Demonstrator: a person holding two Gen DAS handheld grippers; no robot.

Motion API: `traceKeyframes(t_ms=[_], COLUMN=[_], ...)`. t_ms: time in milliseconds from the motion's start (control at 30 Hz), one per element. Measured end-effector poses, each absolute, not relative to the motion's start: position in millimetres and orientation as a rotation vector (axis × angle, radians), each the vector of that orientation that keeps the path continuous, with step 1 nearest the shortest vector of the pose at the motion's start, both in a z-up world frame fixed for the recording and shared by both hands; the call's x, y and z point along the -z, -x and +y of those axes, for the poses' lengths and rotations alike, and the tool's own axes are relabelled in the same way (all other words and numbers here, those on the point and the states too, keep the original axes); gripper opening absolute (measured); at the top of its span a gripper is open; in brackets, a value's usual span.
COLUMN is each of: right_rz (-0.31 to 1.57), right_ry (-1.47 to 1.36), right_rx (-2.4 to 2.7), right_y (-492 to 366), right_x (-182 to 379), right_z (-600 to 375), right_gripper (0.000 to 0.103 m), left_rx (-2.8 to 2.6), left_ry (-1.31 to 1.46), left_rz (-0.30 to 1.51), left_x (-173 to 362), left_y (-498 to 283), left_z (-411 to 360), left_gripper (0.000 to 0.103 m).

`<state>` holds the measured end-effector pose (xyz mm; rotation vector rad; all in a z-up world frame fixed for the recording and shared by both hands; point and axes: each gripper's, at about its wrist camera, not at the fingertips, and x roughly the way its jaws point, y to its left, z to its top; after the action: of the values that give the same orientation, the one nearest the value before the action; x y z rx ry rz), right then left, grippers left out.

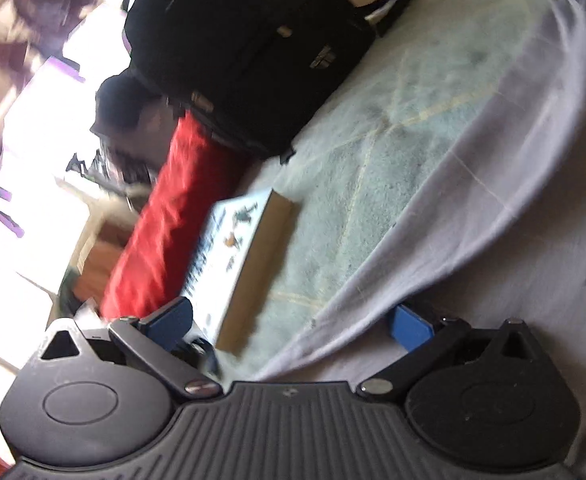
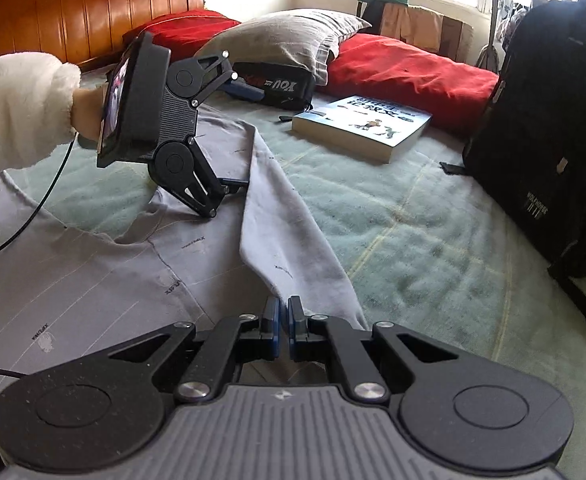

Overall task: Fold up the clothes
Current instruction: 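Lift the waistband with the right gripper while the left gripper pinches the pant leg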

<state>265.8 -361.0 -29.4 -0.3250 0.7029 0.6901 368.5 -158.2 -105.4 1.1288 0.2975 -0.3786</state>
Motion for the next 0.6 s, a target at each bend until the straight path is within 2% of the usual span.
traceKeyframes(t_ms=[233,500,567,600], right_rz=[0.714,0.684,0.676,0.674], right_ry=[0.308,0.454,0.502,0.517], right_rx=[-0.679,-0.641,-0.651,-0.653], right_y=[-269,-266,-264,-262], right_x=[35,48,51,51], right_z=[-364,-341,-336,-335], right_gripper=[0.006,0.025,0.023,0.004], left_rx=[0.429,0.416,0.414,0.414], left_ry=[-1.258,-1.244,-1.234,-1.233], left_rz=[0.239,0.252,0.257,0.257], left_x=[109,112,112,112], left_y=[-371,-373,-373,-373], left_z=[-164,-166,-165,-165], left_gripper=[0.102,0.102,0.102,0.102])
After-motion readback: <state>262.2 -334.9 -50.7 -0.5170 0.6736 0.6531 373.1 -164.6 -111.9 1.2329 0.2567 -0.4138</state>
